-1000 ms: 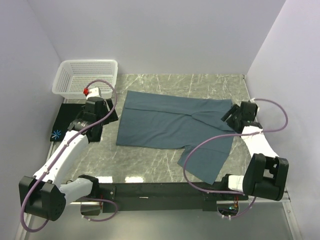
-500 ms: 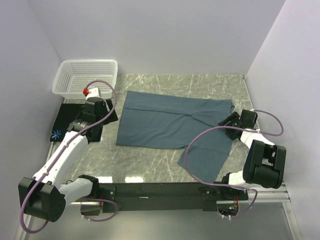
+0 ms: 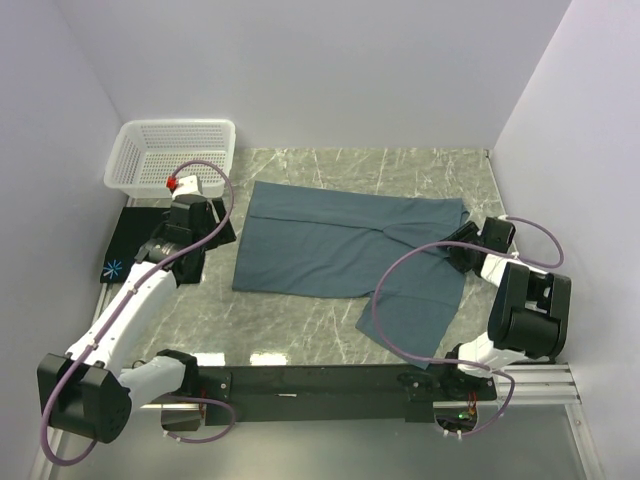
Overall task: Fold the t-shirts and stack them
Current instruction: Fold the tshirt
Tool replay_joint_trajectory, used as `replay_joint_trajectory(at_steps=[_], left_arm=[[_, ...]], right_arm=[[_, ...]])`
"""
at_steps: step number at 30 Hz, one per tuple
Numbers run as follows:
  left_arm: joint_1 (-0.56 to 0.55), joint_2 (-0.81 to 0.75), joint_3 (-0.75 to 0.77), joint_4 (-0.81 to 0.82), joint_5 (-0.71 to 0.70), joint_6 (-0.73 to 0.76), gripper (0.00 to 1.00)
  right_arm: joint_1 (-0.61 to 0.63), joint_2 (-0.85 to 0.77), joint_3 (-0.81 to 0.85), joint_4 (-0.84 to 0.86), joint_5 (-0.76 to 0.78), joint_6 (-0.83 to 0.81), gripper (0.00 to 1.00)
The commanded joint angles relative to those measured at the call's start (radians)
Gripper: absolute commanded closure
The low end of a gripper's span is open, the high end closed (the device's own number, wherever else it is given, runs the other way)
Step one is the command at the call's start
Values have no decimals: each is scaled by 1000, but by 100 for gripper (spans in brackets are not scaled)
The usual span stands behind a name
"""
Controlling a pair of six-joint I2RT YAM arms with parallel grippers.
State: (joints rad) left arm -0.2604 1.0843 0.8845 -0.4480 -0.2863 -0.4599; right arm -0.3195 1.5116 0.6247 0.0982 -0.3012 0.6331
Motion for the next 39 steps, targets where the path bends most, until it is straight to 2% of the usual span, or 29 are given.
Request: replay_joint_trajectory(at_steps=[1, 8, 11, 13, 14, 16, 17, 20, 28, 36, 37, 39], left_arm=[[0, 6, -5, 35, -8, 15, 13], [0, 22, -5, 34, -13, 18, 13], [0, 26, -5, 32, -14, 18, 13], [0, 29, -5, 32, -16, 20, 13], [0, 31, -5, 32, -16, 20, 13], [0, 32, -5, 32, -19, 20, 13], [0, 35, -7, 32, -19, 20, 13], [0, 39, -7, 32, -19, 21, 13], [0, 51, -7, 31, -22, 21, 13], [0, 63, -5, 28, -37, 20, 13], [0, 62, -7, 29, -36, 21, 13], [0, 68, -5, 28, -33, 20, 13]], right_arm=[[-7, 16, 59, 48, -35, -12, 39], [-6, 55, 162, 32, -75, -1, 44], [-7, 76, 193, 37, -88, 7, 51], [-6, 103, 223, 38, -99, 11, 61], [-6, 111, 234, 38, -108, 16, 71], [-6, 142, 266, 38, -111, 16, 83], [-6, 151, 277, 37, -115, 20, 92], [-6, 186, 320, 21, -116, 28, 100], [-7, 265, 453, 15, -119, 96, 100], [-3, 398, 644, -124, -46, 132, 100], [-3, 419, 668, -130, -46, 129, 98], [-1, 433, 690, -161, -52, 111, 83]])
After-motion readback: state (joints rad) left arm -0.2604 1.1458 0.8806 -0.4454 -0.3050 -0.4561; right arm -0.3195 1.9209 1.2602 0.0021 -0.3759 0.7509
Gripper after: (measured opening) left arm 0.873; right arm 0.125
